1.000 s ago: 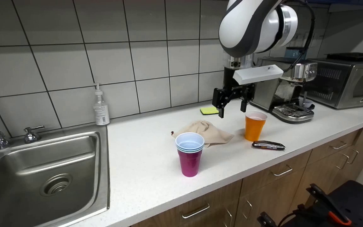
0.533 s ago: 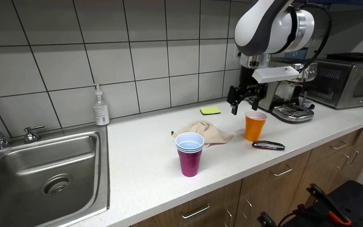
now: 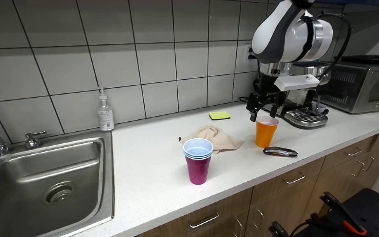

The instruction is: Stack up the cups on the counter

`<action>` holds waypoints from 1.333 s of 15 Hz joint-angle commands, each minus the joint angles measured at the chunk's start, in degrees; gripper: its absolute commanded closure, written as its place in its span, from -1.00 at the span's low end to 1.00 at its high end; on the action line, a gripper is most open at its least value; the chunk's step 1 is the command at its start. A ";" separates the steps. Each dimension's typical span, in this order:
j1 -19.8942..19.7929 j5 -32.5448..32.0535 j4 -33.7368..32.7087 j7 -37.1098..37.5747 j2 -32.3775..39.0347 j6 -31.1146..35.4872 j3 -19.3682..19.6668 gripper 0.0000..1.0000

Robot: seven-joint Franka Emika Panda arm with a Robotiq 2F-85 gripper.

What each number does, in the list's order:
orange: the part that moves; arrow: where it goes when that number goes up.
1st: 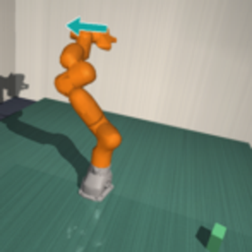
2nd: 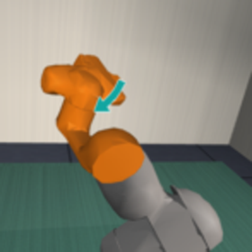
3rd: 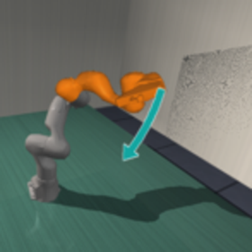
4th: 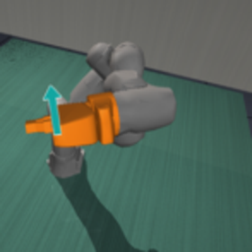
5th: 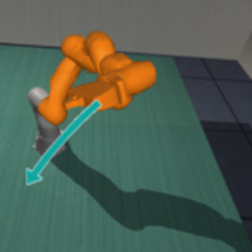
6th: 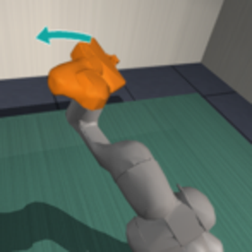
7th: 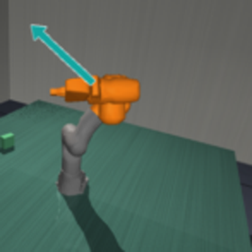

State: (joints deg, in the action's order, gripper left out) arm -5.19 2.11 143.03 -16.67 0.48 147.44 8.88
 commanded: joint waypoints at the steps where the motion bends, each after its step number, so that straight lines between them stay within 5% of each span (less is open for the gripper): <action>1: -1.14 1.23 -3.22 -2.93 3.59 0.99 -0.61 -1.00; 17: -2.81 0.66 -10.34 -0.75 14.85 2.94 -2.64 -1.00; 18: -3.07 0.85 -10.34 -0.86 14.92 2.90 -2.71 -0.50; 20: -3.44 0.77 -10.34 -0.78 15.01 2.85 -2.72 -0.35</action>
State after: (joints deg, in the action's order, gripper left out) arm -6.64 2.19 133.75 -17.28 14.94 150.40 7.69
